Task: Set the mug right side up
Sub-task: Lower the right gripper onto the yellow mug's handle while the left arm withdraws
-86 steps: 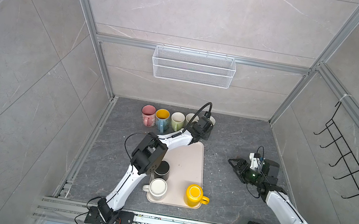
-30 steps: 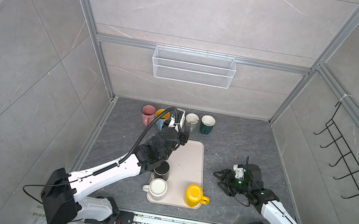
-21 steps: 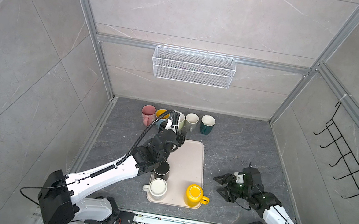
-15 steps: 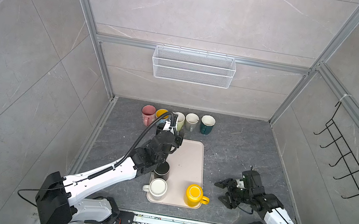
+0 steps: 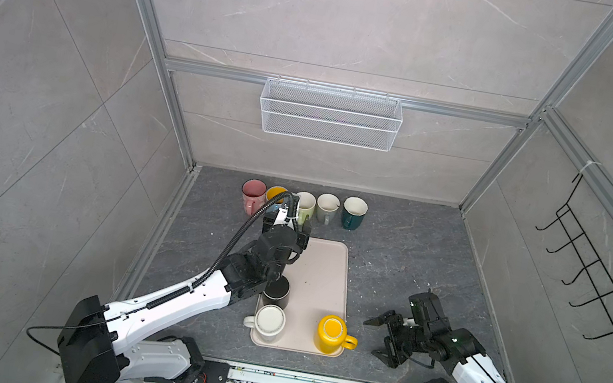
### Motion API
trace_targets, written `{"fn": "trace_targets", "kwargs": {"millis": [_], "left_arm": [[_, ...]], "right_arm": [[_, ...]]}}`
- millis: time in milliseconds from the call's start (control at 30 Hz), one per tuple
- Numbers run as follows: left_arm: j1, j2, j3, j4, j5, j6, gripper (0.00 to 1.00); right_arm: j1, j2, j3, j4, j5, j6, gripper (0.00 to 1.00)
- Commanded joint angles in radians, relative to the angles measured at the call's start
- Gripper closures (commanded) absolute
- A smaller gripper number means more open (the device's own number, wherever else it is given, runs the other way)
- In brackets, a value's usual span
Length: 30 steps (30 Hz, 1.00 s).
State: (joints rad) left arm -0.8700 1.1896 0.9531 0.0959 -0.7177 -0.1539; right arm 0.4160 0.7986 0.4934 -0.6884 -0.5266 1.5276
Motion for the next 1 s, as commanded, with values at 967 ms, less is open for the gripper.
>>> {"fn": "trace_targets", "kwargs": {"millis": [967], "left_arm": [[0.005,-0.045,-0.045,0.008,-0.094,-0.018,0.24]], "right_arm": [[0.199,0.305,0.002,0.368,0.017,0.201,0.26]]}}
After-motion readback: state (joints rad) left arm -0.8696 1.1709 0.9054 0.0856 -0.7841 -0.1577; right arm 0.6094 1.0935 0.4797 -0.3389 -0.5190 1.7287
